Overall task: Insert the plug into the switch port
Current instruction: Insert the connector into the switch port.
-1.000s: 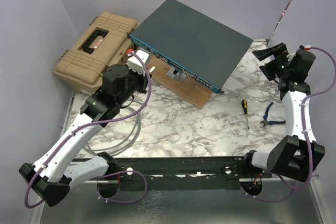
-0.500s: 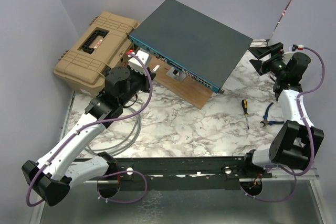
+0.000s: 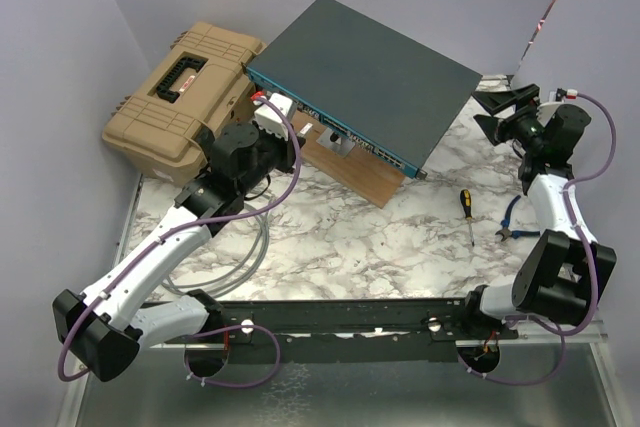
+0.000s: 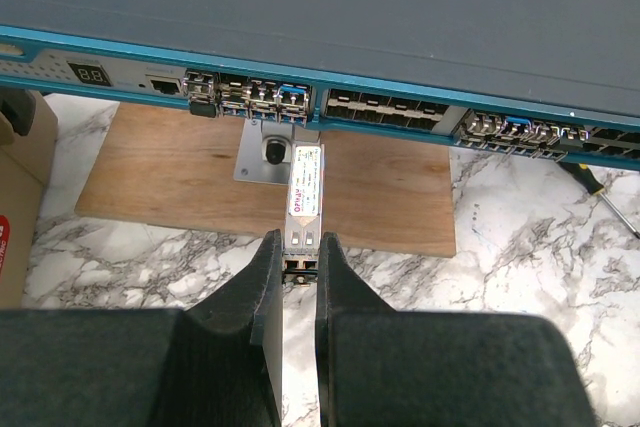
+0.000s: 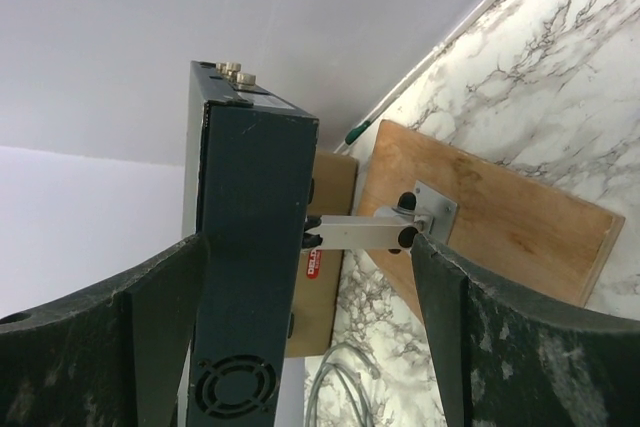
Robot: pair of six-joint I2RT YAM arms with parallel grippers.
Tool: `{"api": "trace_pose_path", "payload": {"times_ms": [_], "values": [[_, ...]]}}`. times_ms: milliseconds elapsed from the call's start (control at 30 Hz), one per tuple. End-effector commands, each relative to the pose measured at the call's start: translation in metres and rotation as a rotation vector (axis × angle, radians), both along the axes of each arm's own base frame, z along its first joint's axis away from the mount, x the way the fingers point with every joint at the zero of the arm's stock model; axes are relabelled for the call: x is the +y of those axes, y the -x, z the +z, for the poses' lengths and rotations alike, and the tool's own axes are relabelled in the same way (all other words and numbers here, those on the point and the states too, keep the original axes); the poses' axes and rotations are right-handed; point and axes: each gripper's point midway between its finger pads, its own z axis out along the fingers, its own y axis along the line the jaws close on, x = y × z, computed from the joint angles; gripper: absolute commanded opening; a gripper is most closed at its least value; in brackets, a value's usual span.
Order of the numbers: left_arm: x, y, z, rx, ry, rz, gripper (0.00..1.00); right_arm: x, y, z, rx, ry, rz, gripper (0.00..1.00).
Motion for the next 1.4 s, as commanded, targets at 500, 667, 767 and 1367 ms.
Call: {"api": "trace_pose_path", "payload": {"times_ms": [500,667,767,1367], "values": [[-0.021,-0.013,0.001,0.022,0.055,-0.026,0.00,0.013,0.010,0.034,-0.138,0.035,0.042,0.87],[-0.026,-0.017,0.005,0.026,0.067,-0.029,0.00,0.026,0.006,0.024,-0.124,0.023,0.120,0.87],[-0.030,-0.018,0.006,0.027,0.070,-0.029,0.00,0.033,0.003,0.018,-0.126,0.007,0.150,0.87],[-0.032,-0.021,0.007,0.027,0.103,0.108,0.00,0.063,-0.005,0.016,-0.150,-0.063,0.233,0.45]]}}
